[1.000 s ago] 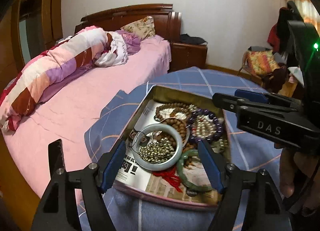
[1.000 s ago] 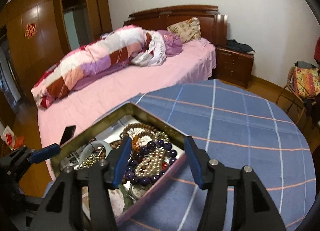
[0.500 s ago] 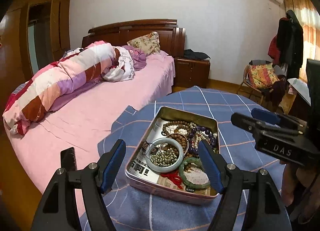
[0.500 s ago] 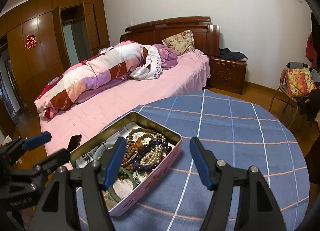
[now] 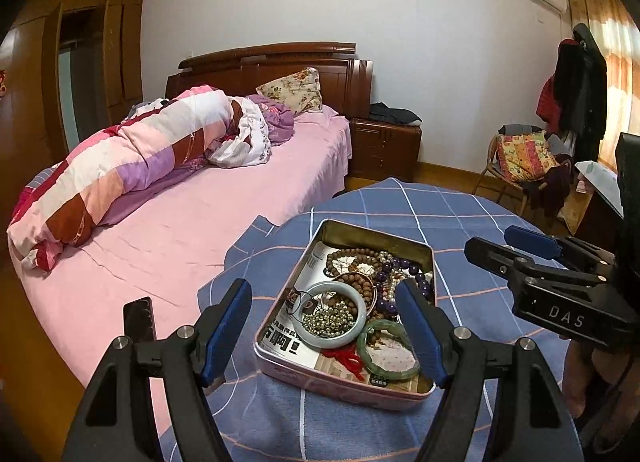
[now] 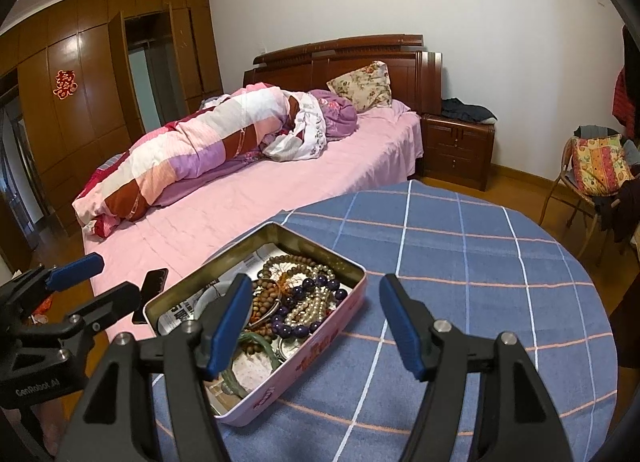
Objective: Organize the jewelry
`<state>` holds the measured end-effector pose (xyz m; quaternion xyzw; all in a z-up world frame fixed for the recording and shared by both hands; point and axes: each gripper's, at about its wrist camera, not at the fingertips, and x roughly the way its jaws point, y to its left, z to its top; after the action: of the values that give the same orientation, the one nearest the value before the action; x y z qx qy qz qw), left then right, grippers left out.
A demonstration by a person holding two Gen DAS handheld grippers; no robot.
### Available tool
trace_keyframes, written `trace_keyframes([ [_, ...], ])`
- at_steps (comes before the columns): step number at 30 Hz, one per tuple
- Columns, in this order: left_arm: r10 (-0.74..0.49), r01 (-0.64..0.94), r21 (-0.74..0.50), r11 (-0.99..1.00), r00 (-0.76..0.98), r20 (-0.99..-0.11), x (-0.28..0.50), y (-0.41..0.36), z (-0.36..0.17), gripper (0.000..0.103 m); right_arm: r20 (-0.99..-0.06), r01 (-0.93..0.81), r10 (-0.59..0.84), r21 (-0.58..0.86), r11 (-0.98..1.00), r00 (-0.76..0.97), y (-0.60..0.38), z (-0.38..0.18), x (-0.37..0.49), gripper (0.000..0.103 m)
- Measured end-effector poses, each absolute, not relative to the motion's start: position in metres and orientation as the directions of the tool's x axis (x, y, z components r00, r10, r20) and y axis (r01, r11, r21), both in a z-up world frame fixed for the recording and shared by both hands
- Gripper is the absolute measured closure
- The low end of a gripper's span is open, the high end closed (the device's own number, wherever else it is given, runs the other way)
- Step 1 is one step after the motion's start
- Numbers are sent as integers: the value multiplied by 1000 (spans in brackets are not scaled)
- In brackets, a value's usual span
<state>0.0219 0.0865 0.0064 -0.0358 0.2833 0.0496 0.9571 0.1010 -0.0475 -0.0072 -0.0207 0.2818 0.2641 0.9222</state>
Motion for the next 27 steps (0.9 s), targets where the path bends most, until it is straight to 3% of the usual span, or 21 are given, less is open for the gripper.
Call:
trace_keyframes([
  [27, 72, -106, -29, 994, 830, -553, 23, 80, 1, 28, -534, -494, 475, 120, 861, 699, -51, -17, 96, 33],
])
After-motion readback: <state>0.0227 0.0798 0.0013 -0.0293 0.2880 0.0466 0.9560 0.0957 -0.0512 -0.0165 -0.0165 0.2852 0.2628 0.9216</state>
